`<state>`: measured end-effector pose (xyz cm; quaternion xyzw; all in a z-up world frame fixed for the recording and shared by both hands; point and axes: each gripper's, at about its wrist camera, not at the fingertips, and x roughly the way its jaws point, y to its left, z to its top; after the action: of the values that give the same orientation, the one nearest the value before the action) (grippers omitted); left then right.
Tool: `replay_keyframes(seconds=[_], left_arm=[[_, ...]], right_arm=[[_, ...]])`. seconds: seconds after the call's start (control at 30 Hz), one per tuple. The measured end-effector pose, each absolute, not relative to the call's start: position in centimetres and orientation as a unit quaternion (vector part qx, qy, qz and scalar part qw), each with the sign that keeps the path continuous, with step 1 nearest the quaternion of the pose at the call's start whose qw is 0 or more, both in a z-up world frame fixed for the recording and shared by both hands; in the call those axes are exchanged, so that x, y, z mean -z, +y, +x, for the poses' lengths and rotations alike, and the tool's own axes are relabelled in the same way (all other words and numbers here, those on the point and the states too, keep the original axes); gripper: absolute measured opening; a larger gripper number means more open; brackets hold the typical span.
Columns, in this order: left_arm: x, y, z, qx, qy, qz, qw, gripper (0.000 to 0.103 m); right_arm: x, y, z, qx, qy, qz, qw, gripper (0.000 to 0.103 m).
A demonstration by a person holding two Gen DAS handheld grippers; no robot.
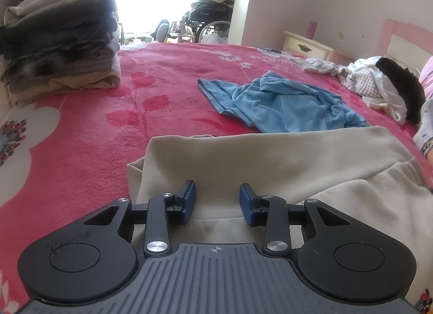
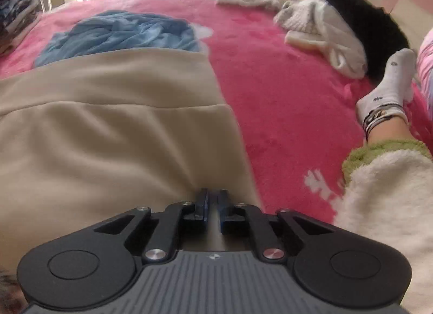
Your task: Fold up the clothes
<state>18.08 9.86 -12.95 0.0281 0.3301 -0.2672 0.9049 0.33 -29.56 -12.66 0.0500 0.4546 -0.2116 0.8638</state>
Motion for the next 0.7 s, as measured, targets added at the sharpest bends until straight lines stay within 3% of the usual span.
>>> replay_keyframes(seconds=[0.23,0.43,0.7], left_arm=[[10.4,10.9,16.2,0.257,0.338,0.04,0.904,0.036],[8.1,11.4,11.1,0.283,0.364,0.097,0.882,0.037],[10.1,10.7,8.0,0.269,0.388,0.17,0.865,0.042]], right_arm=[[4.1,-26.8,-4.5,0.157,0.394,0.034,0.905,0.009],[11.4,-30.0,-5.5,0.118,0.452,0.03,0.884,0.005],[5.7,-33.4,-10.1,0.051,0.4,0.006,0.915,0.008]])
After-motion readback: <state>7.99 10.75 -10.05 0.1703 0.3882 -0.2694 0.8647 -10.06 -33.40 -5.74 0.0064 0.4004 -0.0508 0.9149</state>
